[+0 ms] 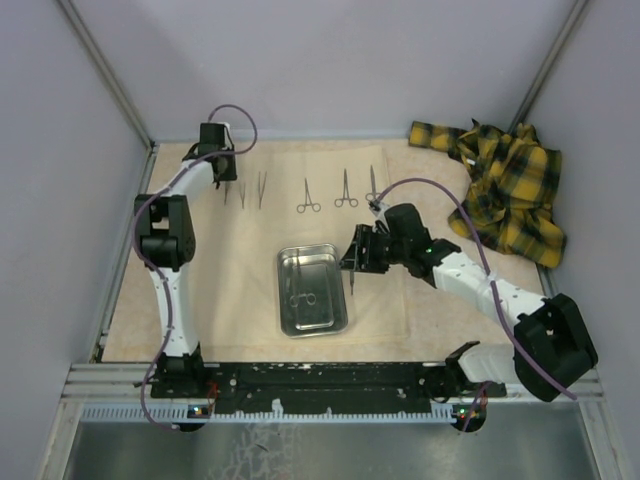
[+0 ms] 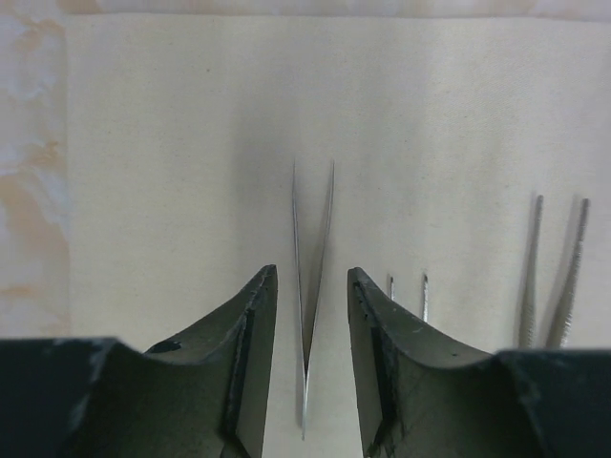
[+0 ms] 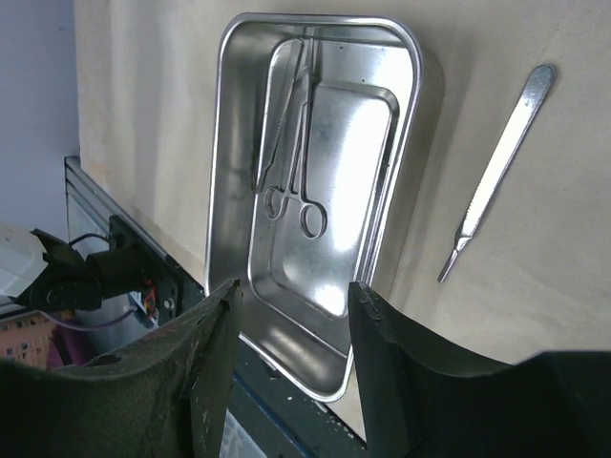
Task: Open and lay out the surgical kit
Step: Adjust the medical item in the surgical kit, then pick up the medical item from the container.
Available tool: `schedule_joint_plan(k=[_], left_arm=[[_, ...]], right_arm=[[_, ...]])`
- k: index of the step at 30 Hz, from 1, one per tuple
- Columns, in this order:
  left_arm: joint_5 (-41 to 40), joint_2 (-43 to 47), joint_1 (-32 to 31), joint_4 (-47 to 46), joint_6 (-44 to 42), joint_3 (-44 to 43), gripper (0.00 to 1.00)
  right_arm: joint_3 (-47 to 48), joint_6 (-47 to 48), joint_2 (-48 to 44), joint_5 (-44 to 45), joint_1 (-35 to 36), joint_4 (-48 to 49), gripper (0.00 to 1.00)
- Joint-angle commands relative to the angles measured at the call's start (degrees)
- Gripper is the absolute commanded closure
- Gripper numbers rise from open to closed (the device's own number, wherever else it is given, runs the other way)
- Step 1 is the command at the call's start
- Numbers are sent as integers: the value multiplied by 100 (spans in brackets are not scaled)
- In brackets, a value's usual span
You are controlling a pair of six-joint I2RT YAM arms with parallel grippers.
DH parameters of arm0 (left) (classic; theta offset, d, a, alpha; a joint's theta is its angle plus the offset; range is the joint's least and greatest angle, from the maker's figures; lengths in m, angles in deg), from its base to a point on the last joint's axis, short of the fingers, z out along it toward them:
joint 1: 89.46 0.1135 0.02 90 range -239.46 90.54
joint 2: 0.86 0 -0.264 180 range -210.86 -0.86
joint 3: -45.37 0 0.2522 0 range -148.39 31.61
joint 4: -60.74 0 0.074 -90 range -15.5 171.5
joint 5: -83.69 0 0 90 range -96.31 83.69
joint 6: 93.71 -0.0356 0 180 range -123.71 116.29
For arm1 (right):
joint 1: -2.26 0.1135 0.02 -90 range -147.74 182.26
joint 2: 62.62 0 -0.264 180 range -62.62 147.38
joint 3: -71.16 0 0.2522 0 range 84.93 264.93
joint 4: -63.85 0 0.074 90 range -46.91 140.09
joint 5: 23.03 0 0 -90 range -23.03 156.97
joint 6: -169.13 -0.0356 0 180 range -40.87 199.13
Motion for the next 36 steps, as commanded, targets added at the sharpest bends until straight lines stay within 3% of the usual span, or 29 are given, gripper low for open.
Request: schedule_joint_plan(k=[1, 10, 17, 23, 28, 36], left_arm=[[126, 937, -41, -84, 379, 71, 56], [899, 2469, -109, -22, 1005, 855, 50], [1686, 4458, -451, -66, 1721, 2716, 41], [1963, 6274, -886, -76, 2045, 4193, 23], [2195, 7548, -942, 375, 2137, 4425, 1], [2503, 8743, -942, 1204, 2198, 4045, 1]], right_arm=[[88, -11, -265, 105, 216, 24, 51], [502, -66, -129, 898, 922, -323, 51], [1508, 159, 694, 1939, 1586, -942, 51], [2321, 242, 1655, 2641, 1928, -1197, 52], [2944, 228, 2440, 3034, 2168, -1321, 52], [3964, 210, 3548, 3693, 2395, -1907, 55]])
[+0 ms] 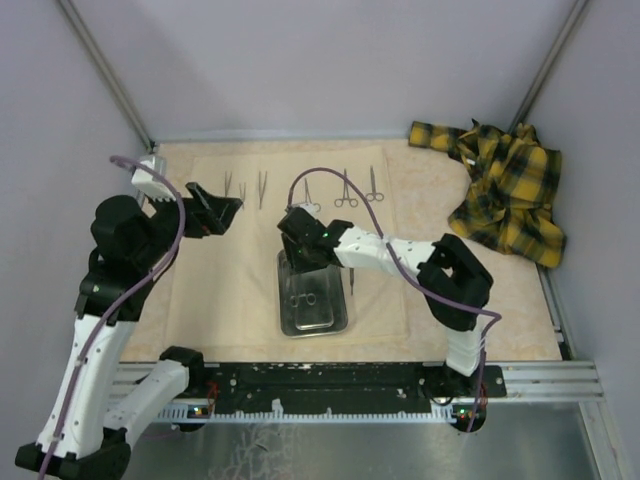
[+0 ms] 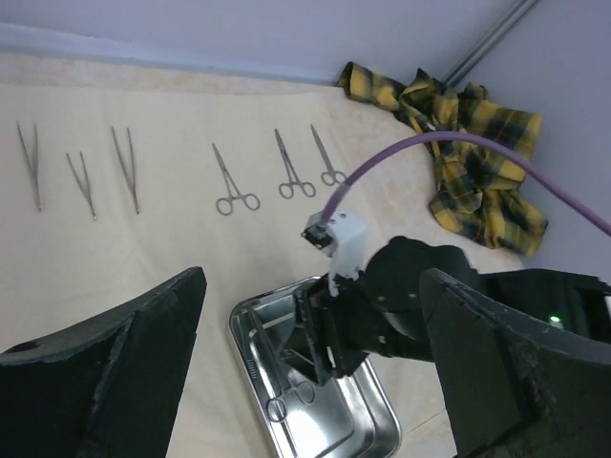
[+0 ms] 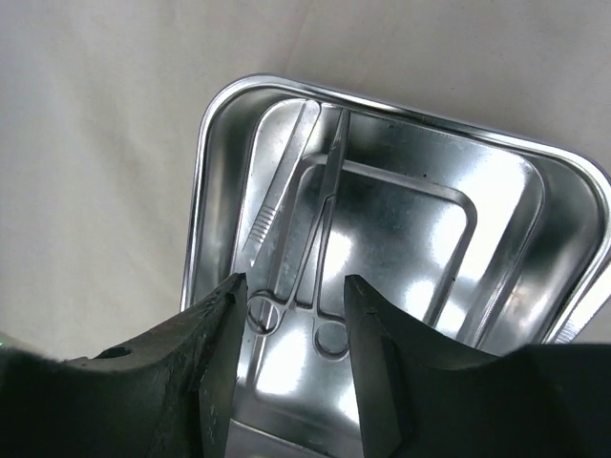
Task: Open and lay out the surgical kit
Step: Pick up the medical item from the container.
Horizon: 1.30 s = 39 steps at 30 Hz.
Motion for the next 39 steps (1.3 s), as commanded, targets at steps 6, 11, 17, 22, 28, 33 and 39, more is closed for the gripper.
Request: schedule_joint_plan(k=[6, 11, 17, 22, 28, 33, 39], left_arm=[[397, 507, -2, 724, 91, -247, 1], [507, 578, -4, 734, 112, -203, 1], [481, 603, -4, 696, 90, -159, 1], [486, 585, -4, 680, 73, -94, 1], [463, 536, -4, 667, 27, -42, 1], [479, 532, -4, 621, 14, 54, 1], [510, 531, -4, 550, 17, 156, 1]], right_arm=[[986, -58, 817, 880, 114, -546, 59], [1148, -92, 1059, 1130, 114, -569, 60], [1109, -135, 1235, 1345, 114, -242, 60], [893, -181, 1270, 1387, 114, 176, 60], [865, -232, 1429, 1311, 118, 324, 61], [882, -248, 1572, 1334, 146, 324, 65], [1067, -343, 1817, 1575, 209, 53, 73]])
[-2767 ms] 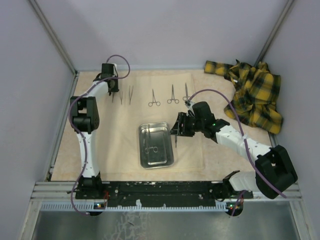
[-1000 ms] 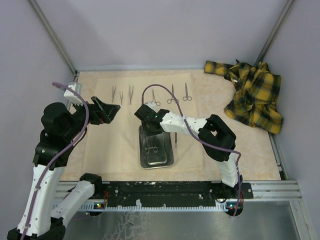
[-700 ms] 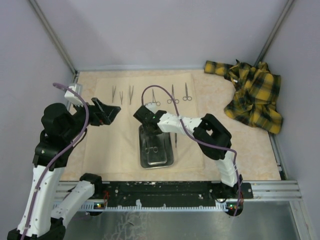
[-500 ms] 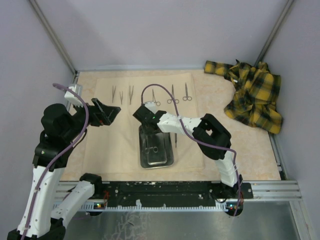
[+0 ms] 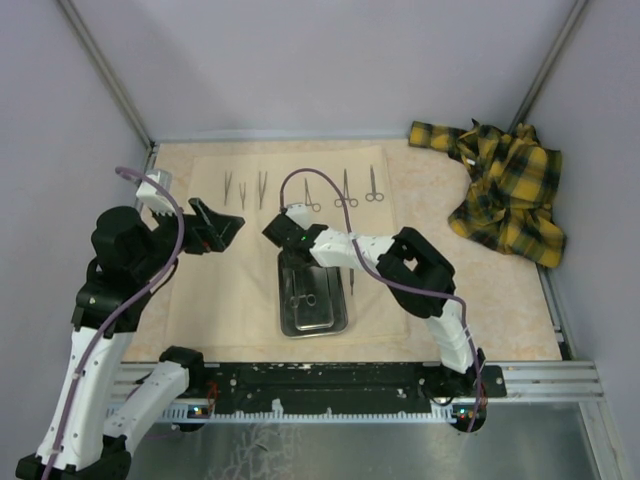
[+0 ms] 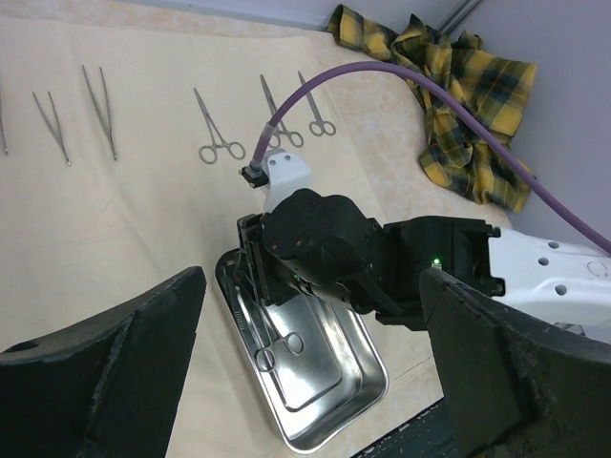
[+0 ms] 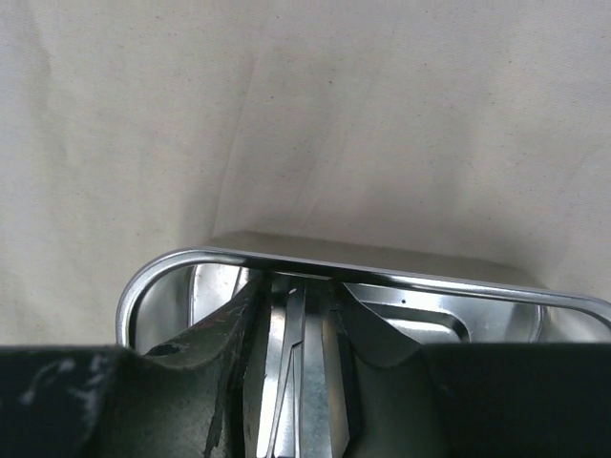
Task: Open and lay out the surgical kit
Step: Pick up the medical item from the container.
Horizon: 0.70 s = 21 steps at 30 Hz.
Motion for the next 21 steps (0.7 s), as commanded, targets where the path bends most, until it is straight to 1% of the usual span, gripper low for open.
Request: schedule_joint_plan(k=[1, 3, 9, 10, 11, 12, 17, 21], left_arm=[[113, 19, -4, -176, -56, 88, 1], [143, 38, -4, -188, -42, 118, 1], [174, 78, -4, -188, -61, 234, 1], [194, 88, -4, -188, -60, 268, 1], [209, 98, -4, -184, -53, 307, 1], [217, 116, -4, -189, -48, 331, 1], [218, 221, -4, -166, -51, 469, 1], [215, 302, -4, -153, -51, 563, 1]], right_arm=[[210, -215, 334, 328, 120, -260, 75], [243, -298, 392, 441, 157, -418, 79], [297, -406, 541, 718, 244, -809, 84], [290, -408, 567, 705, 244, -822, 89], [289, -408, 584, 680, 244, -828, 97], [289, -401, 592, 665, 244, -836, 100], [257, -313, 417, 663, 246, -763, 100], [178, -219, 44, 722, 244, -623, 100]])
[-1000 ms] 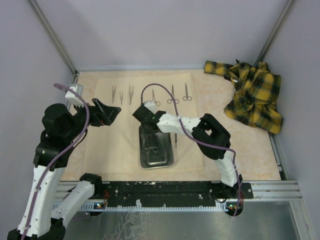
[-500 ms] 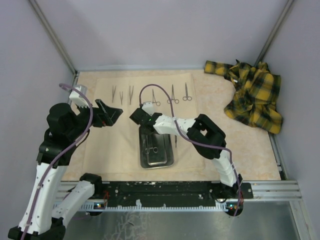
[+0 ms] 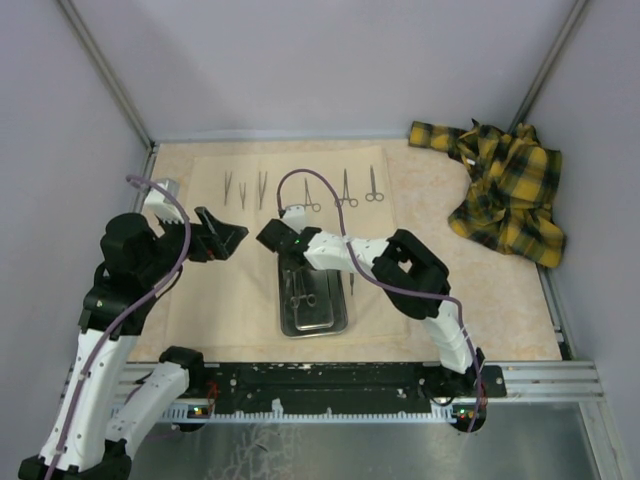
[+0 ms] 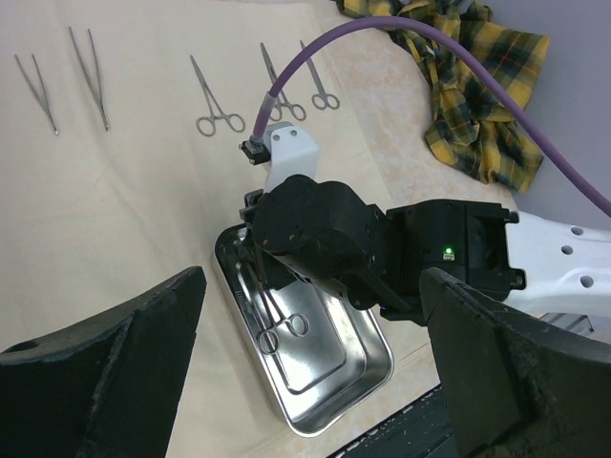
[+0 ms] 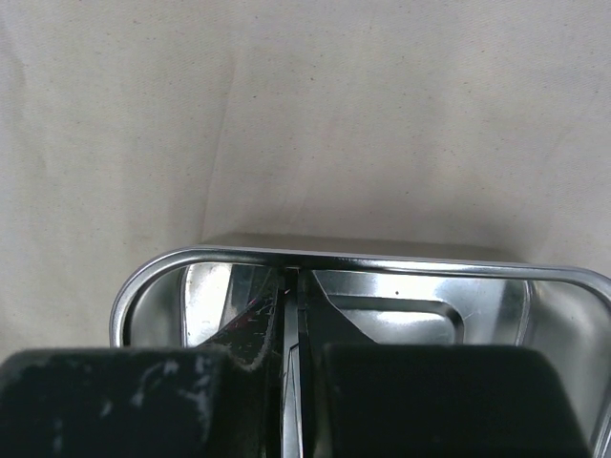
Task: Open and lay out the surgical kit
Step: Pick up the medical item from the container.
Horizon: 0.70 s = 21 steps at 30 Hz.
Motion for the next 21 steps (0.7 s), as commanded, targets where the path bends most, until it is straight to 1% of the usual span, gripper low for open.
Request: schedule_joint_plan(k=[1, 10, 18, 21], left_arm=[[83, 157, -4, -96, -46, 114, 1], [137, 239, -4, -101, -25, 324, 1], [140, 233, -4, -103, -46, 414, 1], [127, 231, -4, -84, -71, 447, 1]], right_arm=[[-133, 60, -260, 83, 47, -237, 100], [-188, 166, -1085, 167, 49, -127, 100], [-60, 268, -1424, 216, 43, -224, 100], [122, 355, -1477, 240, 31, -304, 100]])
